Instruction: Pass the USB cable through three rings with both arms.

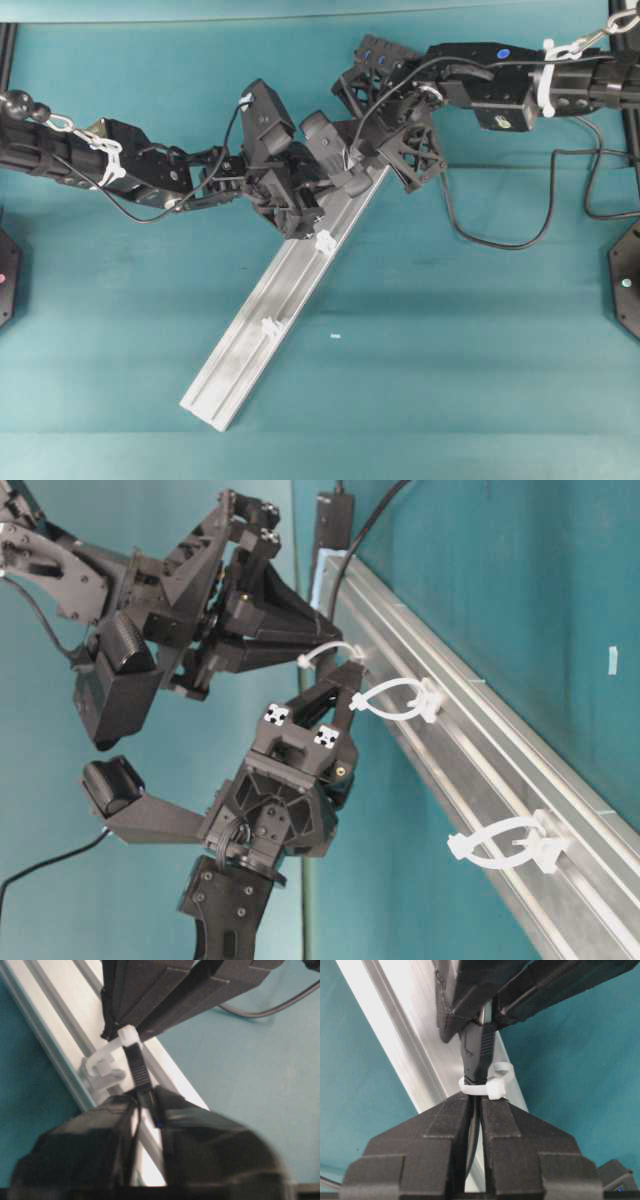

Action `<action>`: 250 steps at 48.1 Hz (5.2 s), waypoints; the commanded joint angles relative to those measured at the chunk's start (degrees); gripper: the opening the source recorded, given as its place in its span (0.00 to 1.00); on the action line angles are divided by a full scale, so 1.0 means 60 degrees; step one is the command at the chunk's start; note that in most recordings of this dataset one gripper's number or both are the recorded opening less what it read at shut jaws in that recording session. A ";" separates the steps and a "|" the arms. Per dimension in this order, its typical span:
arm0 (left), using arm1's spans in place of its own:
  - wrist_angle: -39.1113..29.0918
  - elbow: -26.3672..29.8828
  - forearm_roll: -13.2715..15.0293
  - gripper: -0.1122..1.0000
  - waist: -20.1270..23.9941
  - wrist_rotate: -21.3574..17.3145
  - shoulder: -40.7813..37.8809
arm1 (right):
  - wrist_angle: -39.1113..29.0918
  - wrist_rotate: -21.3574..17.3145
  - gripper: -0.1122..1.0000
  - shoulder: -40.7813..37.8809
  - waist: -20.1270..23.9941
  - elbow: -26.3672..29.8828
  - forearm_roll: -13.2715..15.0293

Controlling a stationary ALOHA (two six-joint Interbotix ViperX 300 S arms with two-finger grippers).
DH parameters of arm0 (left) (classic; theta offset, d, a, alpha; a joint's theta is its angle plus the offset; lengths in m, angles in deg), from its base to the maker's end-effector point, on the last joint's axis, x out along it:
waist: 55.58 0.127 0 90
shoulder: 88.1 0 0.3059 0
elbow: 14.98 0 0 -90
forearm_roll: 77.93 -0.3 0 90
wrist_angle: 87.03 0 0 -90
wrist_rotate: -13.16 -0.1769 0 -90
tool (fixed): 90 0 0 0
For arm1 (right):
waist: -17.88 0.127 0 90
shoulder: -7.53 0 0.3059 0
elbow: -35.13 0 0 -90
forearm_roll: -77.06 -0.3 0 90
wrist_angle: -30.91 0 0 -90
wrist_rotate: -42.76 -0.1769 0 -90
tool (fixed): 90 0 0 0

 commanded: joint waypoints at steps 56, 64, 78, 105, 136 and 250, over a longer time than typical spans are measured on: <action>-0.0029 -0.0176 -0.0029 0.21 -0.0059 -0.0176 0.0483 | 0.0103 -0.0146 0.18 0.0029 0.0132 0.0015 -0.0088; -0.0044 -0.0205 -0.0029 0.21 -0.0073 -0.0176 0.0483 | 0.0103 -0.0513 0.19 0.0029 0.0146 0.0015 -0.0117; -0.0059 -0.0308 -0.0029 0.20 -0.0132 -0.0059 0.0498 | 0.0161 -0.1743 0.75 0.0117 0.0205 -0.0103 -0.0117; -0.0146 -0.1040 -0.0029 0.19 -0.0645 0.0308 0.1201 | 0.1099 -0.3193 0.84 0.1113 0.0293 -0.0806 -0.0044; -0.0454 -0.1157 -0.0029 0.19 -0.0688 0.0337 0.1553 | 0.2520 -0.3208 0.57 0.0469 0.0996 -0.1084 0.0835; -0.4248 -0.3765 -0.0029 0.84 -0.1011 0.0337 0.7969 | 0.1099 -0.0088 0.18 0.0015 0.2139 -0.0908 0.1362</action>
